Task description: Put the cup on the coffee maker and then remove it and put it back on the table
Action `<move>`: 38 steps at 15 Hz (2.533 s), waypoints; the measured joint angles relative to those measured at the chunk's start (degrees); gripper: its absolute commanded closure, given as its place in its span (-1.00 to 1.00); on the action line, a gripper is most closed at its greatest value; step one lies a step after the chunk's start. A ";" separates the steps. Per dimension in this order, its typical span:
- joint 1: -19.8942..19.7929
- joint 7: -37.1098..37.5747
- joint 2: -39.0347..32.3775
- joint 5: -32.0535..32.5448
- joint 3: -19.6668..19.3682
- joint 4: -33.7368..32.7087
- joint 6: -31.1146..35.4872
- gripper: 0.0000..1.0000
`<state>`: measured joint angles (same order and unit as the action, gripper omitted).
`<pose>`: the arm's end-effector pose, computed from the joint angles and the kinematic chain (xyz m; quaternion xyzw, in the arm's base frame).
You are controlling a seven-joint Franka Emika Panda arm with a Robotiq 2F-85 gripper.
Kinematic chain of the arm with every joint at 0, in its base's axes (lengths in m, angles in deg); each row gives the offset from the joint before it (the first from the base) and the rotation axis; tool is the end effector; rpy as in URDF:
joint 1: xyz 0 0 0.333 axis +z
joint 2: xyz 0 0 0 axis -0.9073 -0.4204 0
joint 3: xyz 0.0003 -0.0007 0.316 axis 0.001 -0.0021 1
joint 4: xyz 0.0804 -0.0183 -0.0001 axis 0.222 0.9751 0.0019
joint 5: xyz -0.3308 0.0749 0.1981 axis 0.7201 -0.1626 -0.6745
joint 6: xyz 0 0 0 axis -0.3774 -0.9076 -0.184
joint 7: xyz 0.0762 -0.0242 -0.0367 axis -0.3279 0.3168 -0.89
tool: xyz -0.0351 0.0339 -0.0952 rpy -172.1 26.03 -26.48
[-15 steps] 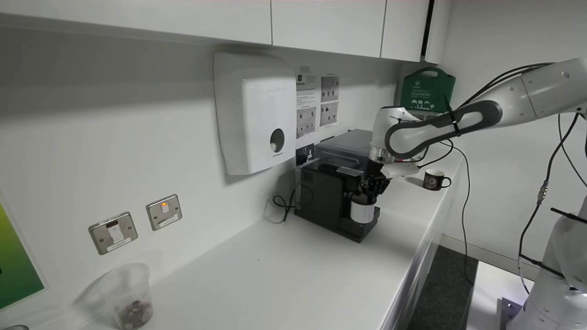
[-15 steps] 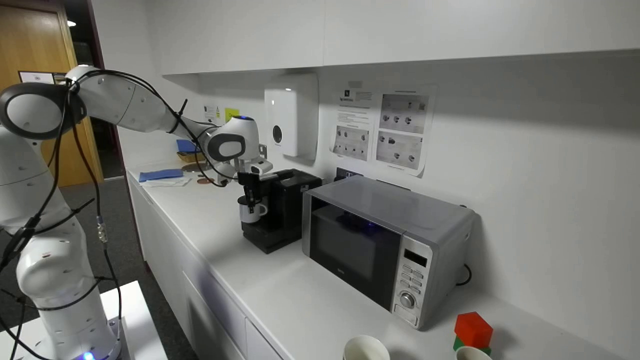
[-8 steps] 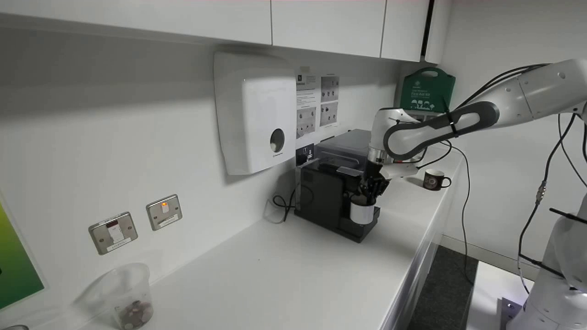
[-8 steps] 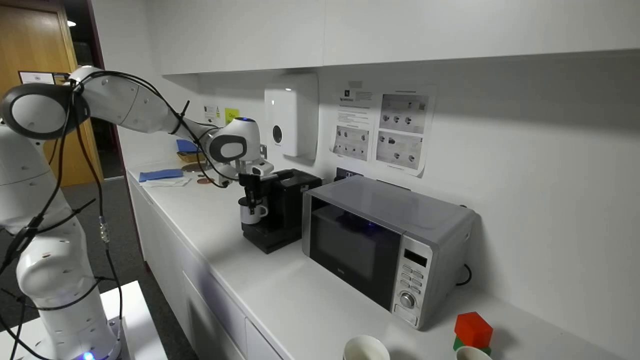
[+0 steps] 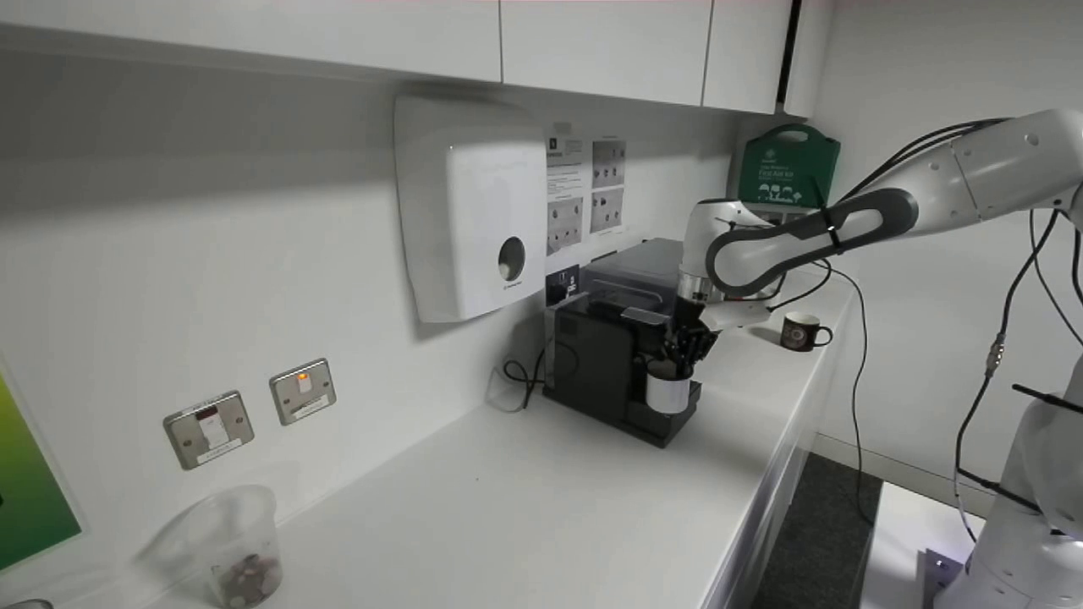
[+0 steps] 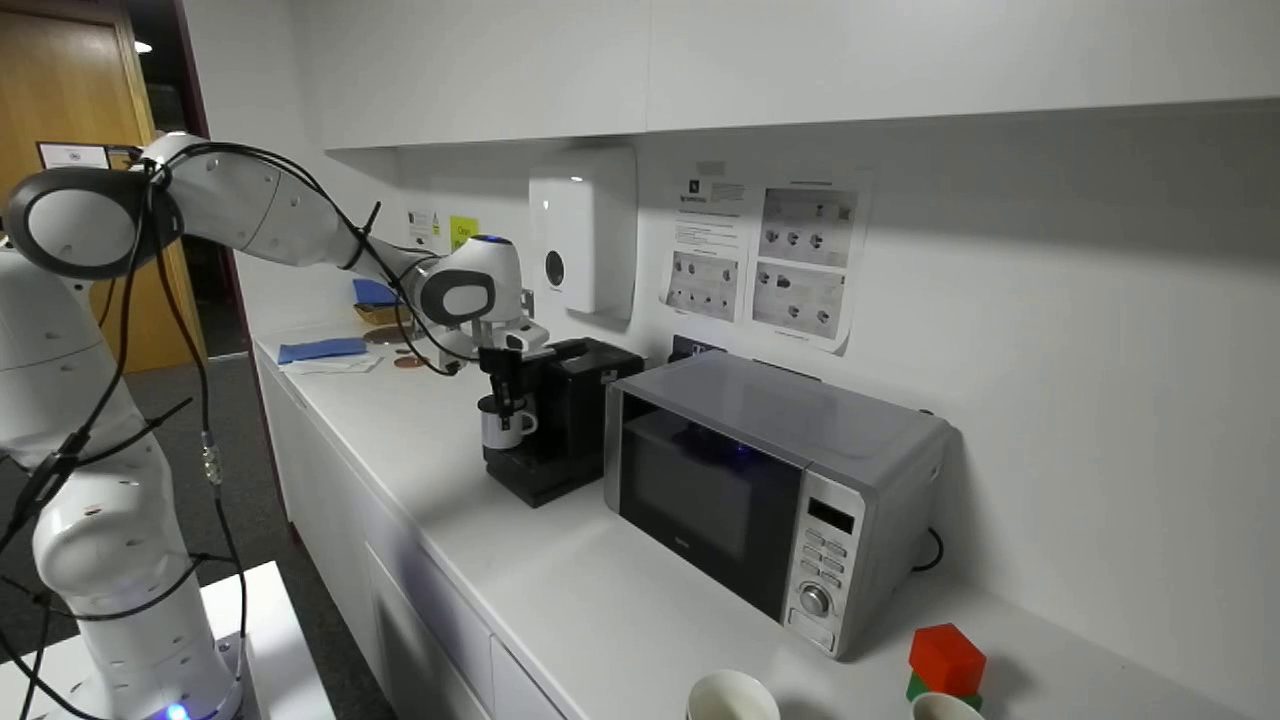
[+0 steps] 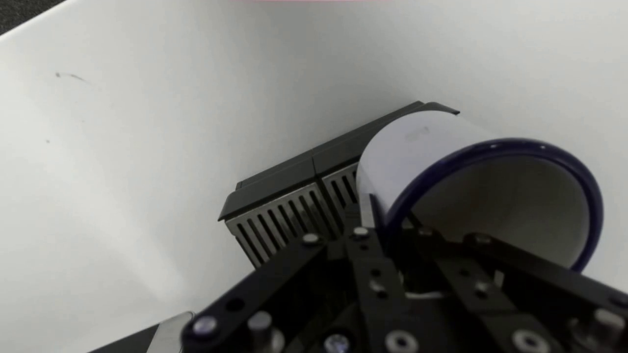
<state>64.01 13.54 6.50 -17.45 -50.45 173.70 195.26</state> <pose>0.5163 0.0092 0.4370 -0.9799 0.1955 -0.0285 0.0278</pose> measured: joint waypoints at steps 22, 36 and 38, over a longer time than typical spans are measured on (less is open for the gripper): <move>0.03 0.00 0.04 0.65 -0.17 -0.27 -0.45 0.15; 0.04 0.00 0.01 0.66 -0.15 -0.28 -0.64 -0.27; 0.04 0.00 0.01 0.65 -0.15 -0.28 -0.65 -0.51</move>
<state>64.06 13.55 6.51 -16.79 -50.60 173.42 194.61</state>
